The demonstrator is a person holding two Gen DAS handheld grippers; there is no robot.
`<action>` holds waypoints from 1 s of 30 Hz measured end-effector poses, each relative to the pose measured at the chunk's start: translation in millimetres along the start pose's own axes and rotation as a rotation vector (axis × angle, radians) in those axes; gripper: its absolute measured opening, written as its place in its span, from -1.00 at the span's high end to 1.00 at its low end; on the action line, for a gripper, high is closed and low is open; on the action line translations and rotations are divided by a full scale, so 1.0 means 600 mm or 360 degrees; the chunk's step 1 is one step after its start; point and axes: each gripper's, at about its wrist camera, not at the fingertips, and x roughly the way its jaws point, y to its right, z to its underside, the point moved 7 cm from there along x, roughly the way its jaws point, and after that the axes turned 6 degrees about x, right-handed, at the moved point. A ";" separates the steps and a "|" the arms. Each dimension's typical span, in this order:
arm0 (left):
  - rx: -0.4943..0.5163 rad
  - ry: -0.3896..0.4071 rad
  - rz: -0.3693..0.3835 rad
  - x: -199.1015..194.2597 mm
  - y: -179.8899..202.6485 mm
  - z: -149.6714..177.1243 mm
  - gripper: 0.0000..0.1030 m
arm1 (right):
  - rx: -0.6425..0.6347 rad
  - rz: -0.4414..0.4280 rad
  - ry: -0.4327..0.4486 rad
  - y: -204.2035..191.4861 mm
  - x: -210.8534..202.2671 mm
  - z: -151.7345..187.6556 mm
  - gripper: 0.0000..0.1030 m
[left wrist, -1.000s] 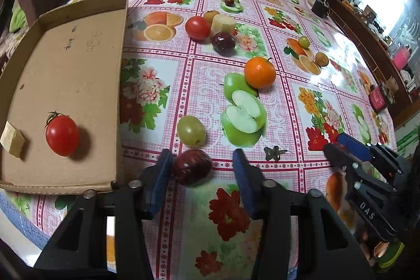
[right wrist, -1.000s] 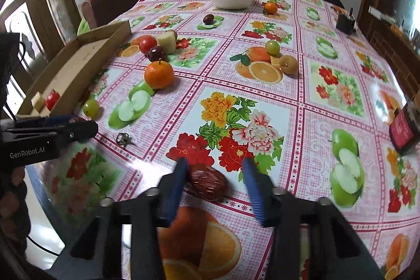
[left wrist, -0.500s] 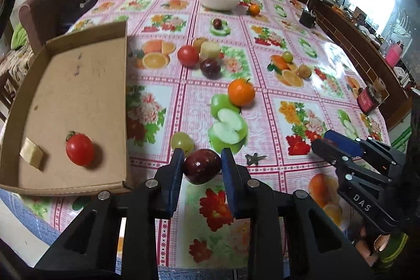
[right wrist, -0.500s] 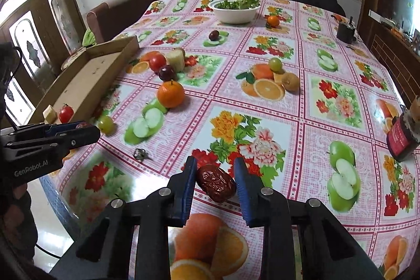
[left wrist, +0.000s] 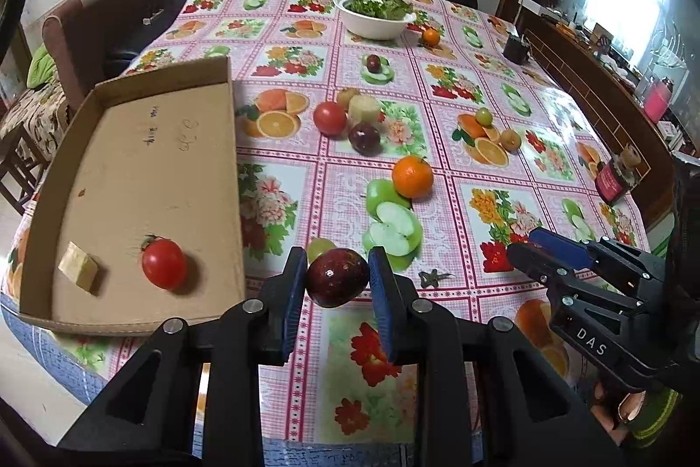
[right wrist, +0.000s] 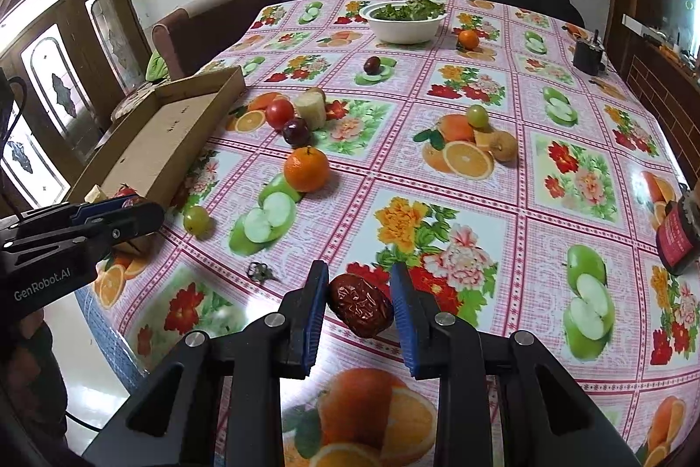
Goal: Organize fruits
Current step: 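Carry the plum and red date with both tools over the cardboard box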
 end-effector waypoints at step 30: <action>-0.0351 0.0108 -0.0243 -0.043 -0.217 -0.004 0.49 | -0.0446 -0.0104 0.0034 -0.224 0.031 -0.075 0.43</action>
